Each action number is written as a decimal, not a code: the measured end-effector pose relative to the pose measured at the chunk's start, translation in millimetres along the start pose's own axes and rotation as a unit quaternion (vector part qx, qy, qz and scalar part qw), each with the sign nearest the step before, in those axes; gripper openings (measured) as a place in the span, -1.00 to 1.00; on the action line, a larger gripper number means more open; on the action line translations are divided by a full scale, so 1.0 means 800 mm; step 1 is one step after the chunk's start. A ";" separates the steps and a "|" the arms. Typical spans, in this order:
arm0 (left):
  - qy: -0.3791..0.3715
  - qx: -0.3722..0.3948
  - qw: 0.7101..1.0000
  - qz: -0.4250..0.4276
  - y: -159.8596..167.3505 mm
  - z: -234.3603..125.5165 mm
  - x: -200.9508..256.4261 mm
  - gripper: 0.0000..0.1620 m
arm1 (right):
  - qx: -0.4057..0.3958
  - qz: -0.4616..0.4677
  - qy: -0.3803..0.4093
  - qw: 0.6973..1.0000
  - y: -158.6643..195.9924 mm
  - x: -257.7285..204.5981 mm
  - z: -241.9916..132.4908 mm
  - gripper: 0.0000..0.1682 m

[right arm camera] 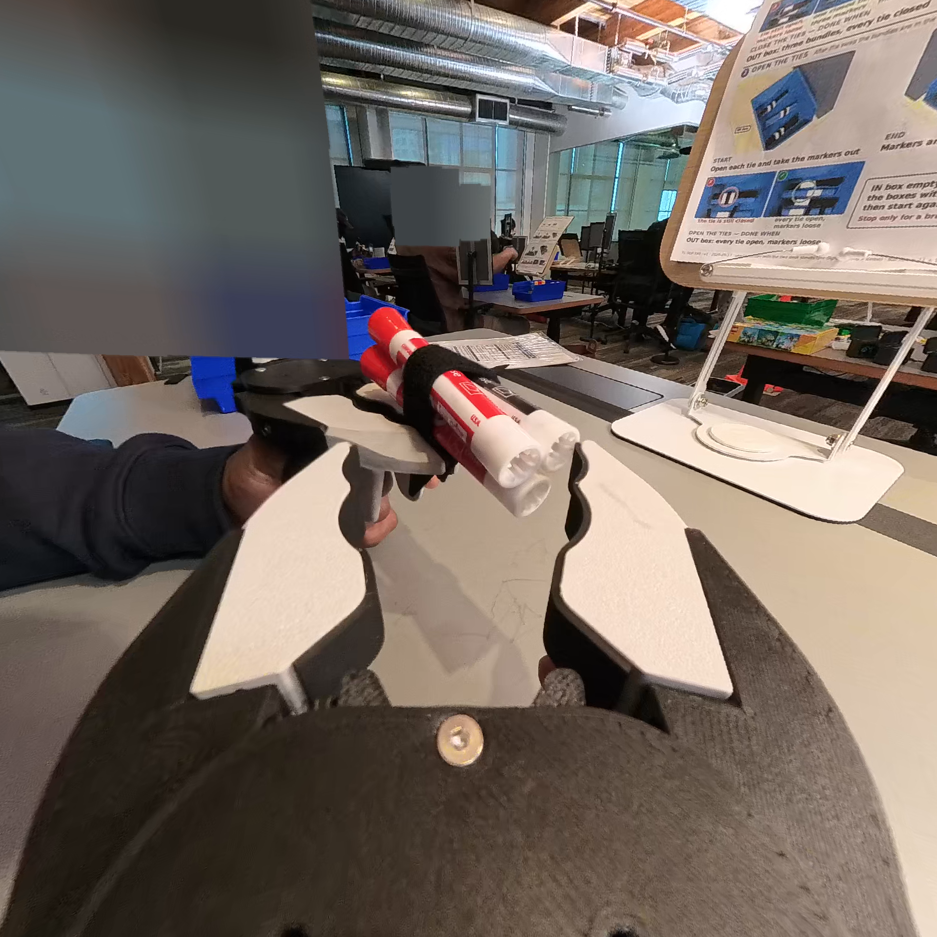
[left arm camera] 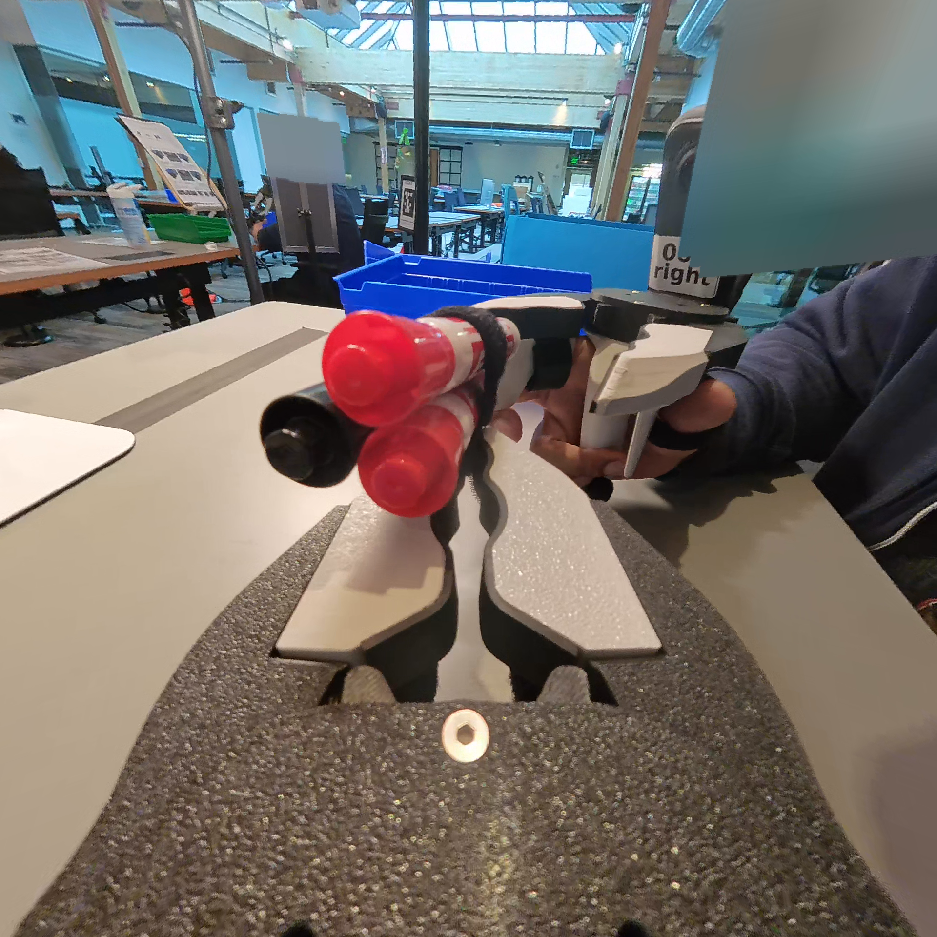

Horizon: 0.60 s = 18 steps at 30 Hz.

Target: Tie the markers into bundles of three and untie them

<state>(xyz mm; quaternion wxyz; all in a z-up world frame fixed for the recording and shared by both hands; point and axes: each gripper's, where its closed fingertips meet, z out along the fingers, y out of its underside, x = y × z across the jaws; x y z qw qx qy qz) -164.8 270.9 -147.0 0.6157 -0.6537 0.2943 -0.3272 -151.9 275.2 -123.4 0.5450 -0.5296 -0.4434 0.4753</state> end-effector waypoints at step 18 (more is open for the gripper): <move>0.025 -0.020 0.999 -0.042 0.003 0.000 0.001 -0.96 | -0.018 0.109 -0.075 0.991 -0.001 0.016 -0.003 0.00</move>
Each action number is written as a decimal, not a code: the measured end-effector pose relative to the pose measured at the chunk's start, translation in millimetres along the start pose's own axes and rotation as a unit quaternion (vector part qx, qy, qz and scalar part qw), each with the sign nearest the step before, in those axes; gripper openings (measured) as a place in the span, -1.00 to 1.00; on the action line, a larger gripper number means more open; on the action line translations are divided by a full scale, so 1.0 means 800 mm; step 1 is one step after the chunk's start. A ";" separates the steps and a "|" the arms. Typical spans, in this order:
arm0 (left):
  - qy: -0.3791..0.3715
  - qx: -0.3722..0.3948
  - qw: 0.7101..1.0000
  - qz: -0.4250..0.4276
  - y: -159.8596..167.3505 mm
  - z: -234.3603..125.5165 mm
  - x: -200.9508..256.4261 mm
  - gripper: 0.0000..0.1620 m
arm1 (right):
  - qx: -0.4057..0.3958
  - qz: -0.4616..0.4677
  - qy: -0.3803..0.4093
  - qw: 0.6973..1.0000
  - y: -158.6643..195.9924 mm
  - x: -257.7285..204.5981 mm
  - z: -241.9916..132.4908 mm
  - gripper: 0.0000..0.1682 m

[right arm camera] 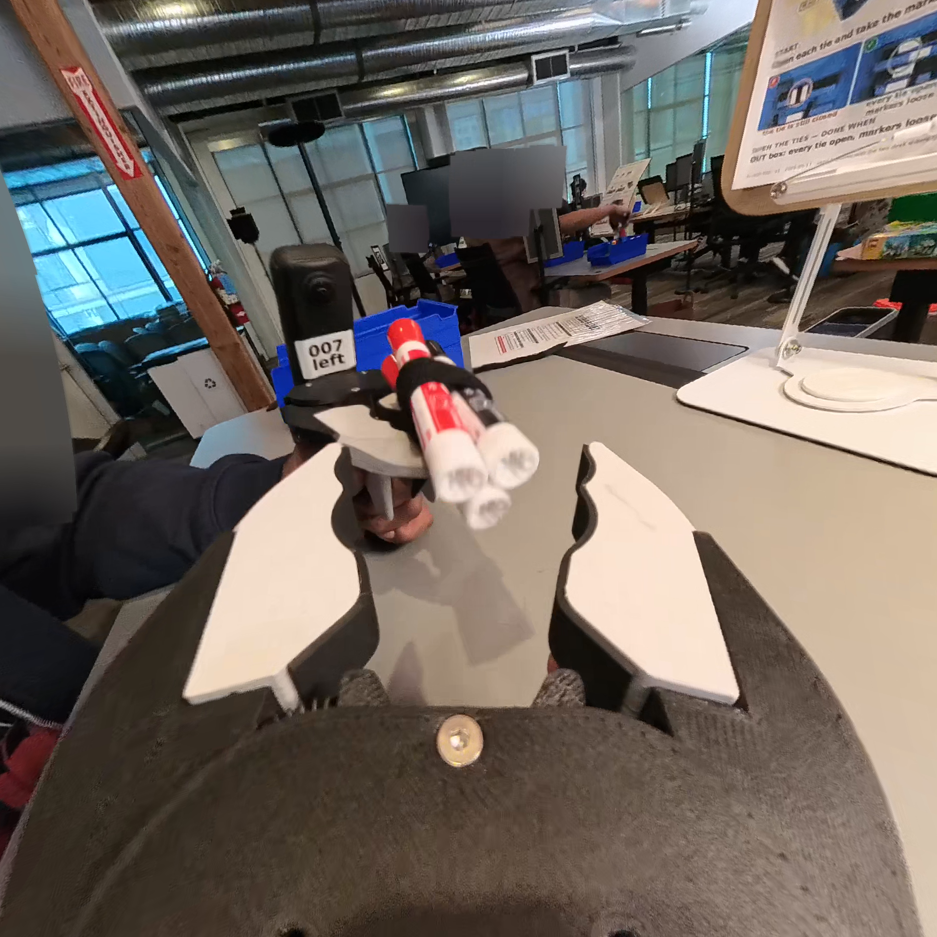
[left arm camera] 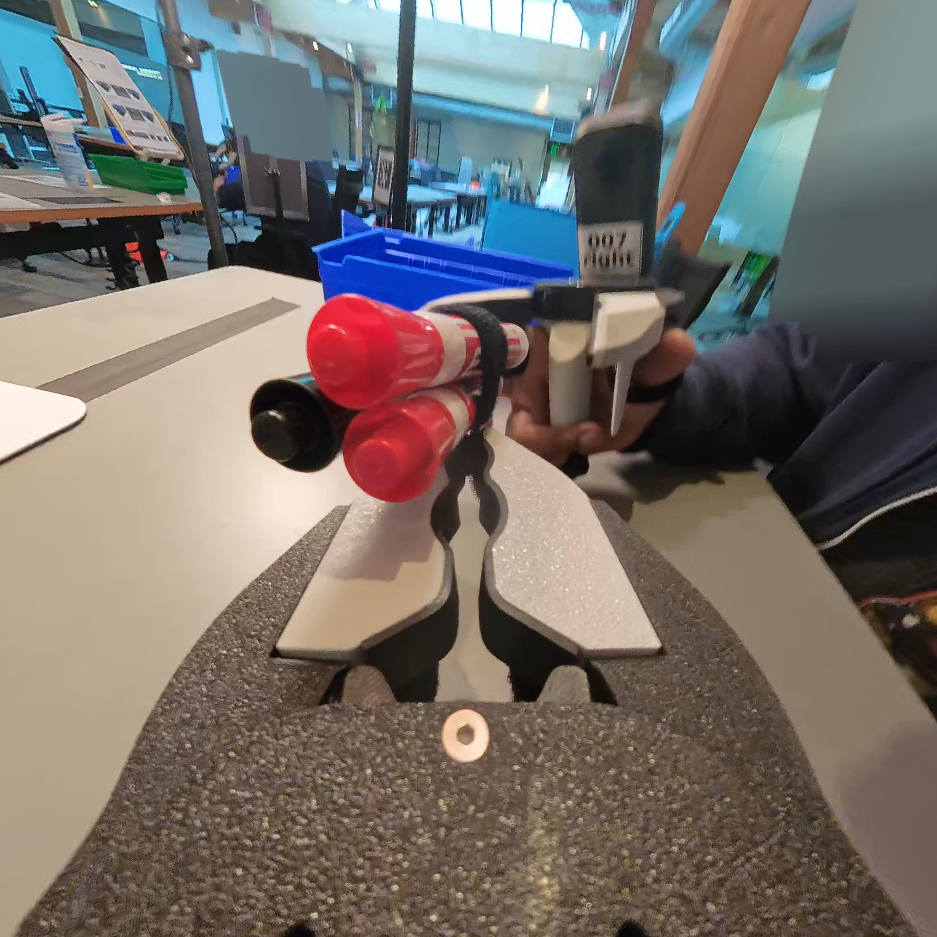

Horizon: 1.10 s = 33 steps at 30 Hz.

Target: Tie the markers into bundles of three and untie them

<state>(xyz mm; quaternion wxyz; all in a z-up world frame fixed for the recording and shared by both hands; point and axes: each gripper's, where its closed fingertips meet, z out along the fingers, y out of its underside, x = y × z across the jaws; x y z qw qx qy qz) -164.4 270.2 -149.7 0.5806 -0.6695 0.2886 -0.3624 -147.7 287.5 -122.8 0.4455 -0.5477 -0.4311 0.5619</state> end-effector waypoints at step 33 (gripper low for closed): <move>-0.143 -0.205 0.836 0.488 0.043 0.010 -0.004 -0.81 | -0.129 -0.525 0.031 0.840 0.065 -0.021 0.002 -0.47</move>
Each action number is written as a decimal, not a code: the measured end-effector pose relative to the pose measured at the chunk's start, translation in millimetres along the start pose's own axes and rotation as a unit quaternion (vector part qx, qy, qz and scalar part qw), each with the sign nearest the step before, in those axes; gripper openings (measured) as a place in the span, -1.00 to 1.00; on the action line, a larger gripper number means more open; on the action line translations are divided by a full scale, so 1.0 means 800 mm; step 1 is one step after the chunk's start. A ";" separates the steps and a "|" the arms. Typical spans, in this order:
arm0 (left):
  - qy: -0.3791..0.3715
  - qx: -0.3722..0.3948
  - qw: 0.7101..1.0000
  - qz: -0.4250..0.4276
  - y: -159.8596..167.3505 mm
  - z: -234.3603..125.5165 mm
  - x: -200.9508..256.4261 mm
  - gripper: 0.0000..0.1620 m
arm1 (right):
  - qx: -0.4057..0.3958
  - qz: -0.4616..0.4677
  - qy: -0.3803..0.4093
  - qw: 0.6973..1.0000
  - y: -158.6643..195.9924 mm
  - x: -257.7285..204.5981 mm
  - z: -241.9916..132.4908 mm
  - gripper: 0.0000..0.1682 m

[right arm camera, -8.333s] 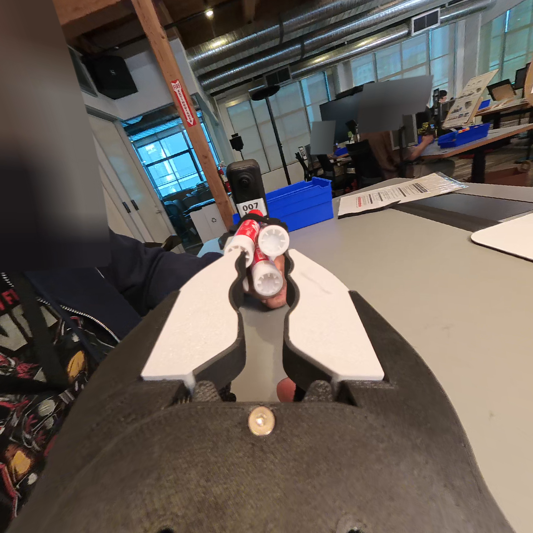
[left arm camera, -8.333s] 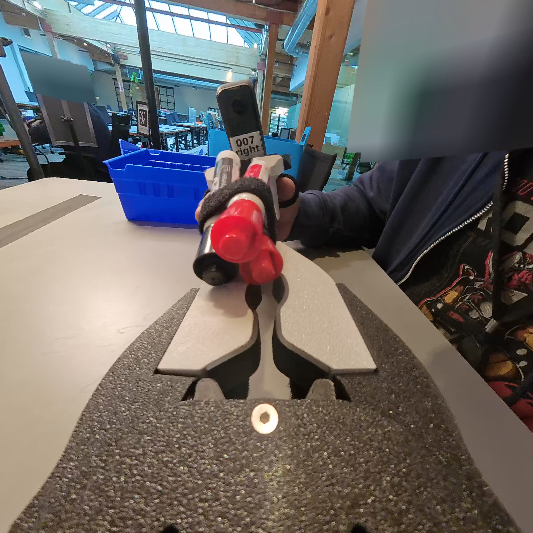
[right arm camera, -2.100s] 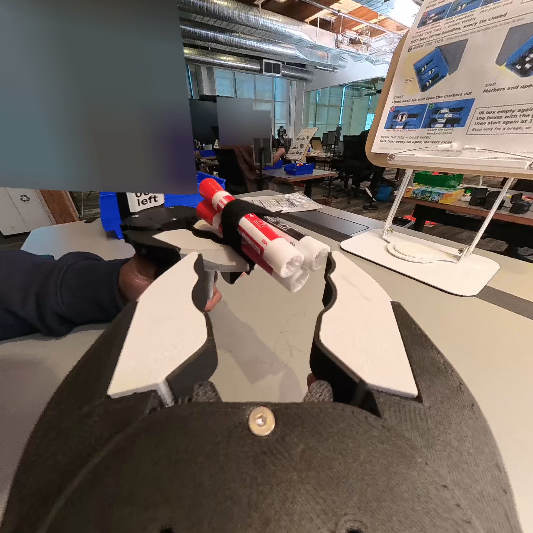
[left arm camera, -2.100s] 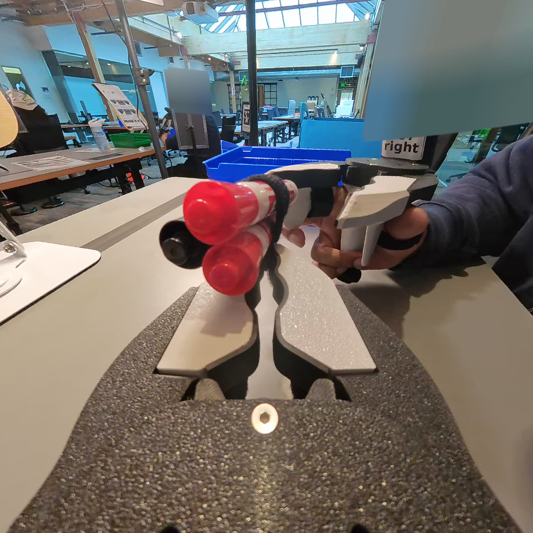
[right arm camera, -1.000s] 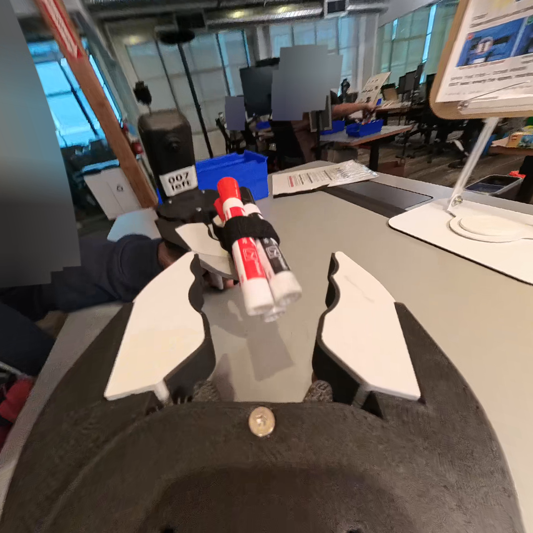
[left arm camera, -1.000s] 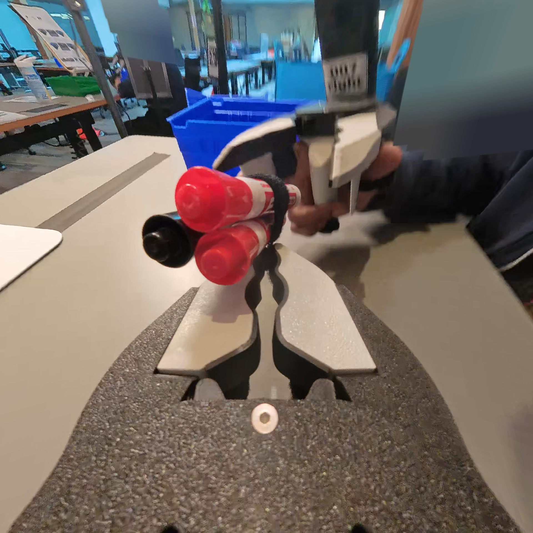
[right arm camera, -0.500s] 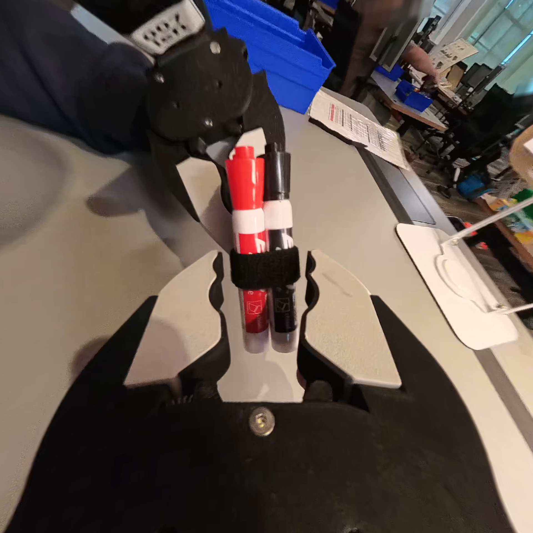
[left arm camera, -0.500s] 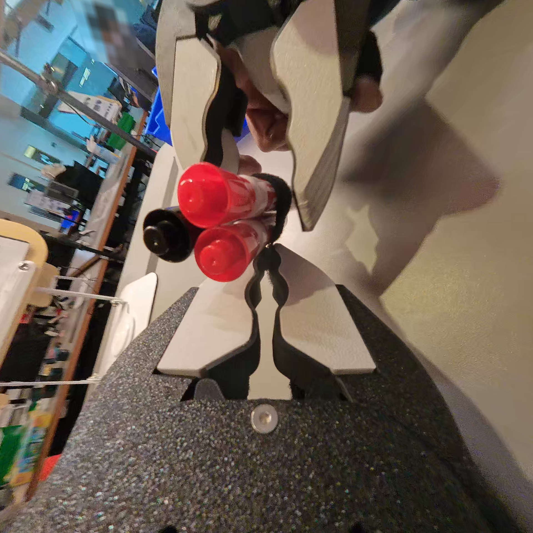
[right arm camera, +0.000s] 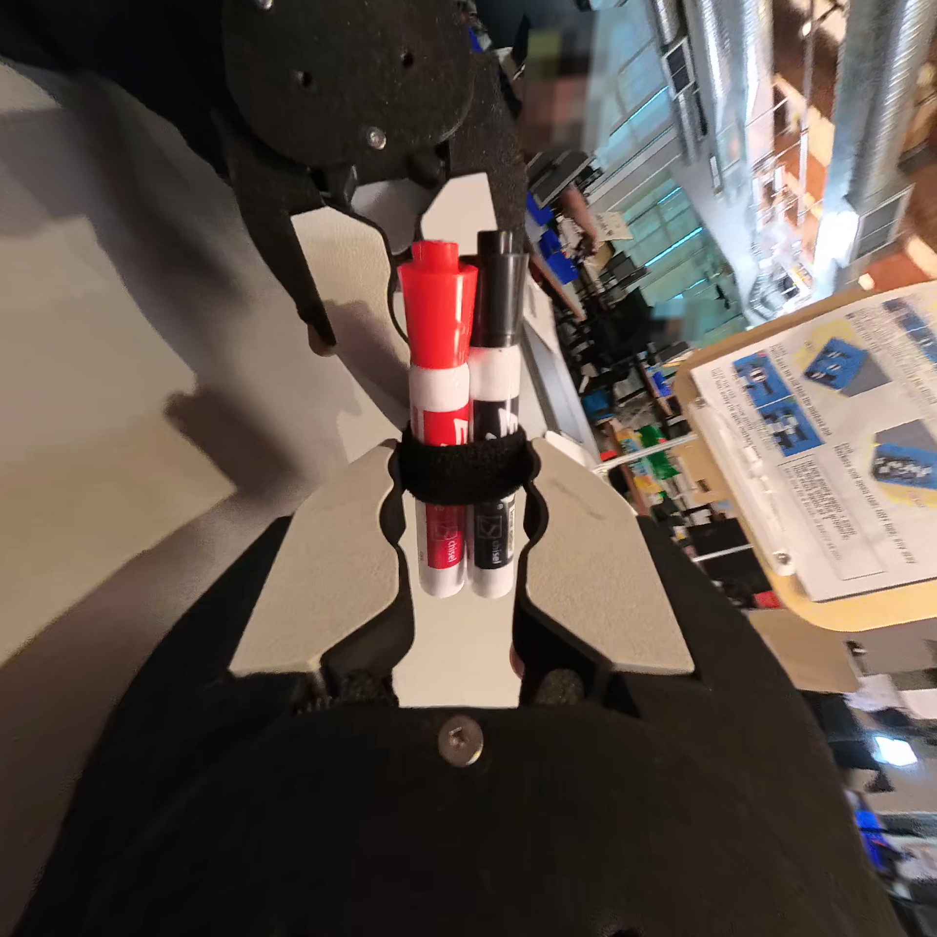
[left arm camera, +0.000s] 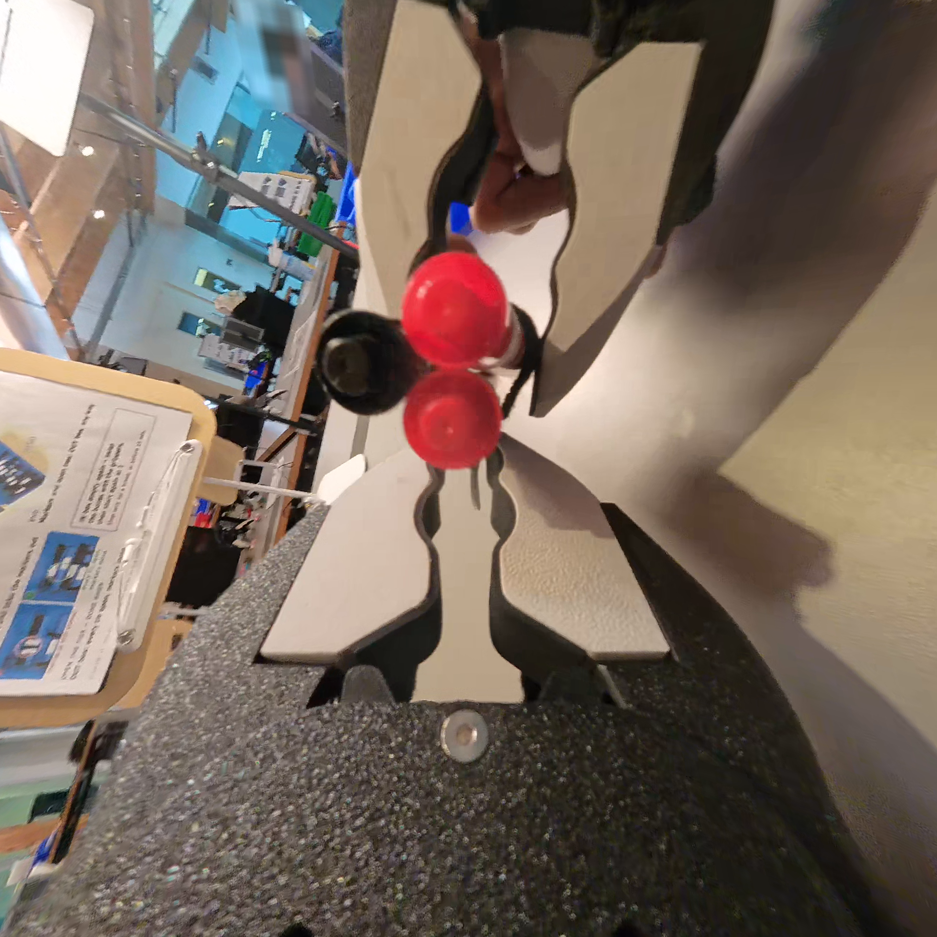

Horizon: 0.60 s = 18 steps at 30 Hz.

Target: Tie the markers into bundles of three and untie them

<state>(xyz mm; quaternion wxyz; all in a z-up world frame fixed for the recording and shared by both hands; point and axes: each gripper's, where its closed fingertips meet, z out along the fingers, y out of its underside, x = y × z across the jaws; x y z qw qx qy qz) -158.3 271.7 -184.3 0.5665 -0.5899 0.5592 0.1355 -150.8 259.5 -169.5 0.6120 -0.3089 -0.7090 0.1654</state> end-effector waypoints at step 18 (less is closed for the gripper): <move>-0.073 -0.014 0.990 0.122 -0.003 0.005 -0.004 -0.84 | 0.009 -0.096 0.058 0.994 -0.011 -0.003 0.000 -0.48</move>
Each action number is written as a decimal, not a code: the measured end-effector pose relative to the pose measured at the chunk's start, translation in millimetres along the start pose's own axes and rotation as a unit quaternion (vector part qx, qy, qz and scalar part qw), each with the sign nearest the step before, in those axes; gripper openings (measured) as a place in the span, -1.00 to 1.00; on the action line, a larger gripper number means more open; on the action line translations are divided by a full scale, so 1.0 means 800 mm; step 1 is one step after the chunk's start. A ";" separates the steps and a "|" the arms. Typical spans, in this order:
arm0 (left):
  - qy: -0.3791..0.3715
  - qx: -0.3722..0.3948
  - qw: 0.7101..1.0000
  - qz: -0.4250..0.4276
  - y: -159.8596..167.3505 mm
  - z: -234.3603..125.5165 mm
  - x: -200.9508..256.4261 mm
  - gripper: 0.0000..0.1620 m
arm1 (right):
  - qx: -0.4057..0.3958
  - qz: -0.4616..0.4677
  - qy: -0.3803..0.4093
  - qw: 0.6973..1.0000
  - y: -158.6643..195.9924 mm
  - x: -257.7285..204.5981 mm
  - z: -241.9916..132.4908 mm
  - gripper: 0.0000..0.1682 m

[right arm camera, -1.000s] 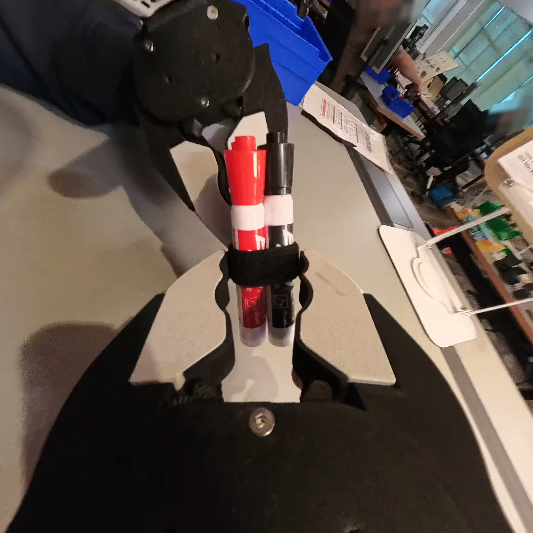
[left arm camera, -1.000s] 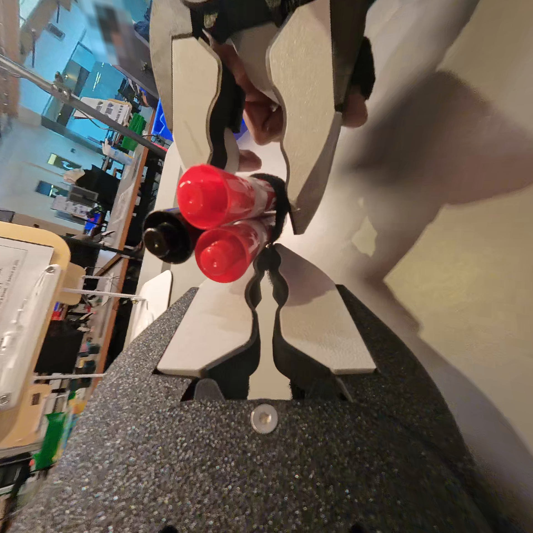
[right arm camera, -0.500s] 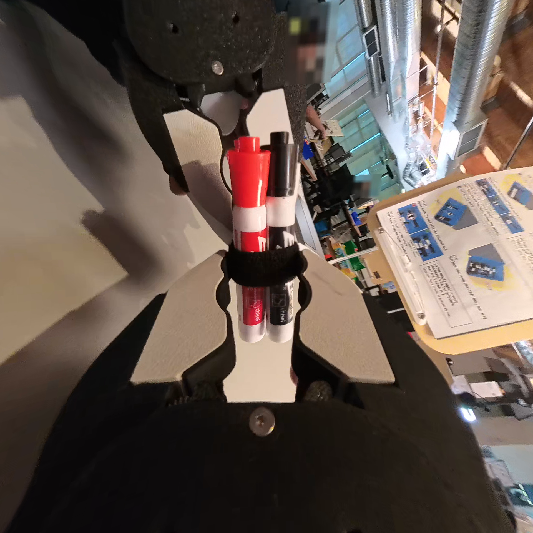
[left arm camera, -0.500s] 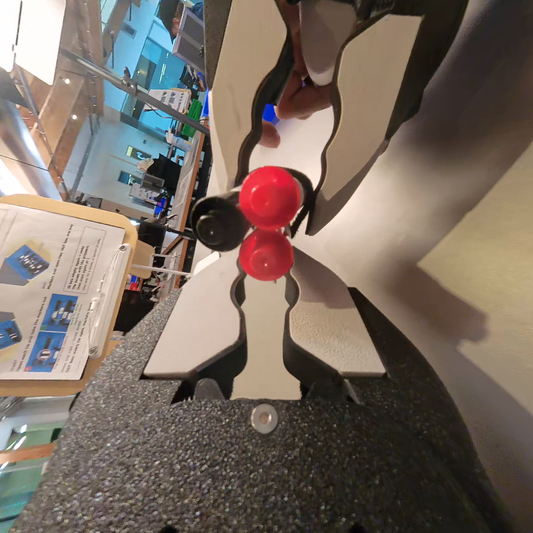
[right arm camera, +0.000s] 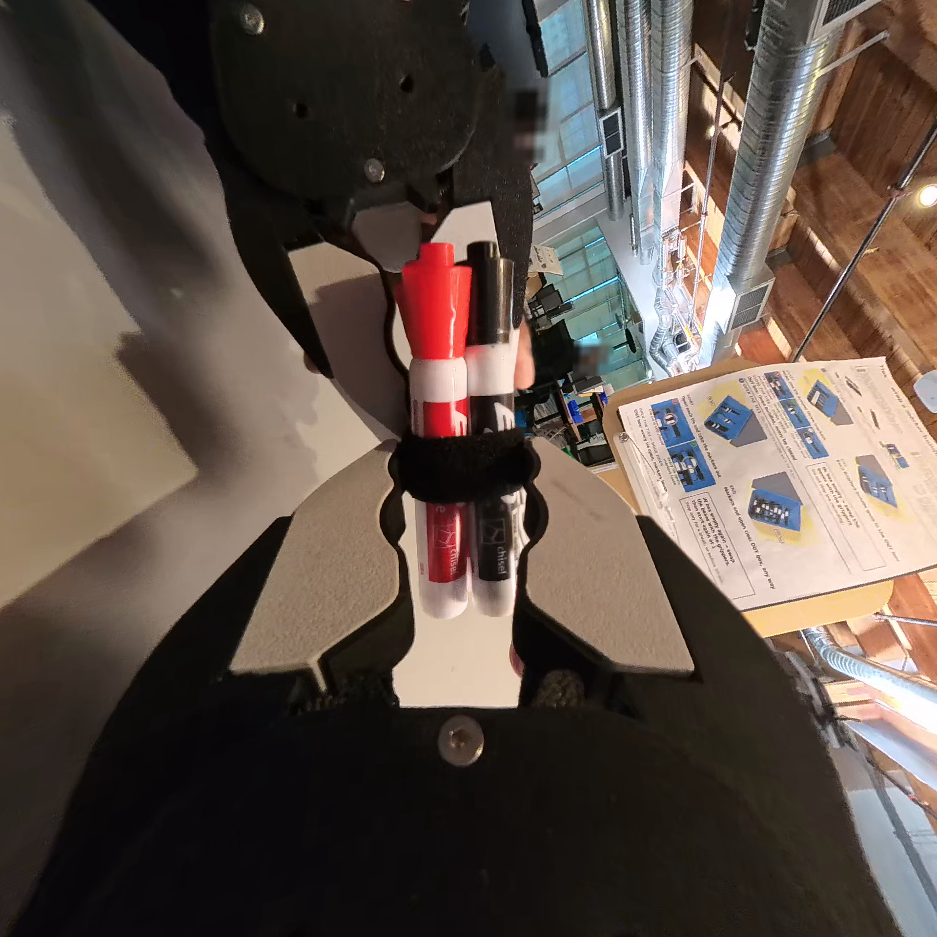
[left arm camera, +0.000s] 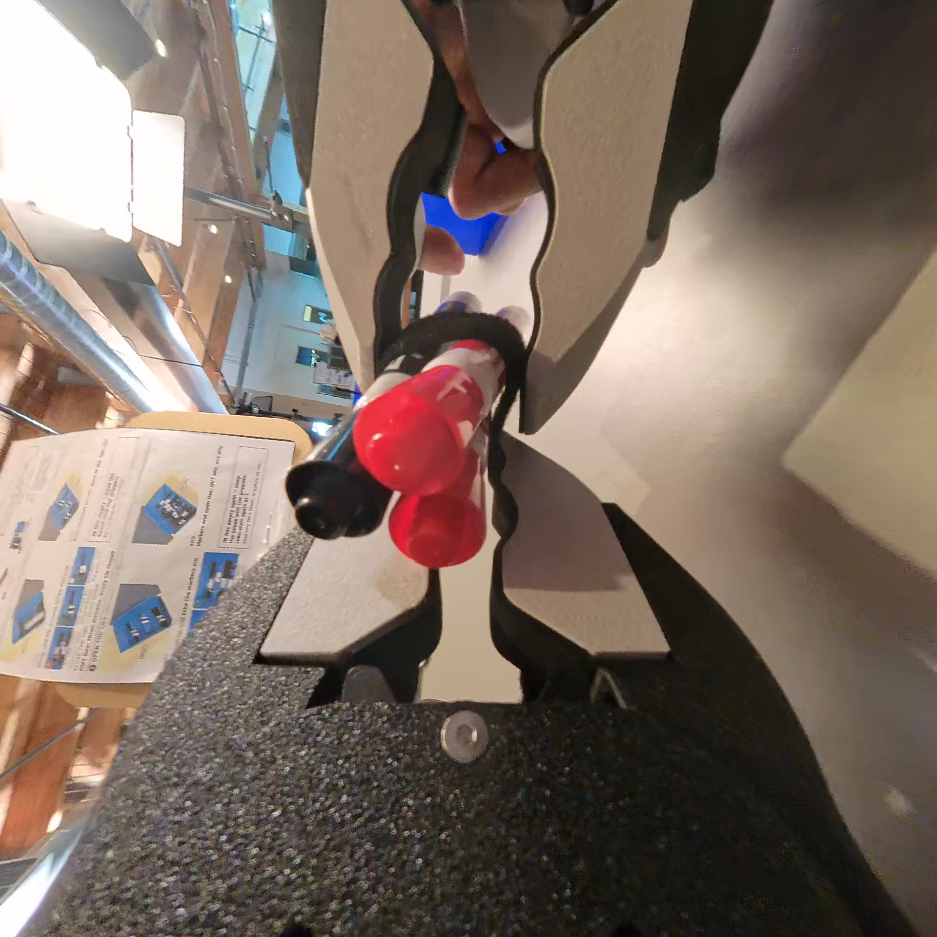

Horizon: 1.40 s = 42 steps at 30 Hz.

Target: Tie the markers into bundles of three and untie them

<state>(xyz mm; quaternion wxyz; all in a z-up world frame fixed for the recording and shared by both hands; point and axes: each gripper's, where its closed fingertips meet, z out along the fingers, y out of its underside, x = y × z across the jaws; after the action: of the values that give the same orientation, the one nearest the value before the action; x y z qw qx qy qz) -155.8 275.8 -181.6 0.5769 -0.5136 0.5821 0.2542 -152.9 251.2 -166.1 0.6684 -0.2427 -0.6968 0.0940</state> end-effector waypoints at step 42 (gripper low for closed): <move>0.090 0.043 0.762 -0.639 0.050 -0.007 -0.056 -0.64 | -0.039 -0.256 0.181 0.949 0.001 0.047 -0.014 -0.46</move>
<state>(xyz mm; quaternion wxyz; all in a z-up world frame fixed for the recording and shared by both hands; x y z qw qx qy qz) -202.6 298.0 -150.9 0.5719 -0.7620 0.1780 -0.2460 -141.0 267.5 -132.1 0.7746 -0.0952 -0.6062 -0.1530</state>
